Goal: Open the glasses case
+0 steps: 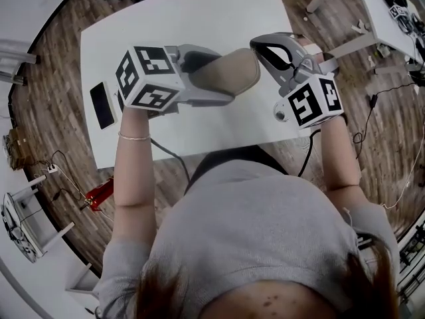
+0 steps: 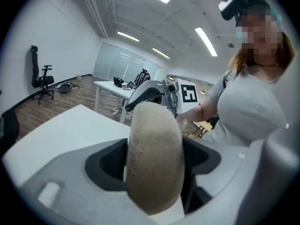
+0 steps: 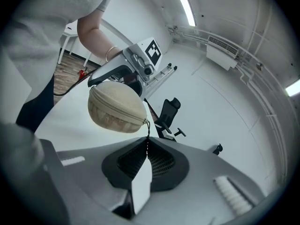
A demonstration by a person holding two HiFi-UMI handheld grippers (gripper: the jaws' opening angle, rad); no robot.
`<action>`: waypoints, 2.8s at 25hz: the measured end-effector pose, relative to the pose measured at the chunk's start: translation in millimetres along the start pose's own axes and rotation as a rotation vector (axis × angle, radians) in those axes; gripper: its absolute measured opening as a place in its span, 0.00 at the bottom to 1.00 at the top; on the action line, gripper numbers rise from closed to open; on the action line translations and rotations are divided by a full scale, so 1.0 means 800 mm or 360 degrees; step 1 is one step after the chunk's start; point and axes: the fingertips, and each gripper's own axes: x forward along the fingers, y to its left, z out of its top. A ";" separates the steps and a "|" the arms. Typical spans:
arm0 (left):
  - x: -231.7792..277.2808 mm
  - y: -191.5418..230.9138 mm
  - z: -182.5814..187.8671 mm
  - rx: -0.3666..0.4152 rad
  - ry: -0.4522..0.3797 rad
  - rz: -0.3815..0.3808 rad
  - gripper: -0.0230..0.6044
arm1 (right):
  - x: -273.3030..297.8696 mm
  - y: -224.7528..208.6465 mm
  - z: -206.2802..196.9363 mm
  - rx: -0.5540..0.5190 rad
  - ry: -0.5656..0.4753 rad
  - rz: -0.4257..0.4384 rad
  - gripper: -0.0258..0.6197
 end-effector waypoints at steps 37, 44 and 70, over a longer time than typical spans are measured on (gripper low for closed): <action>0.020 0.071 -0.017 -0.0915 -0.0621 0.0324 0.60 | -0.013 0.016 -0.021 0.0102 0.0241 -0.0064 0.05; 0.012 0.079 -0.016 -0.0971 -0.0646 0.0336 0.60 | -0.018 0.020 -0.016 0.0132 0.0218 -0.0037 0.05; 0.000 0.134 -0.005 -0.1364 -0.0901 0.0487 0.61 | -0.007 0.071 0.002 0.0179 0.0144 0.0120 0.05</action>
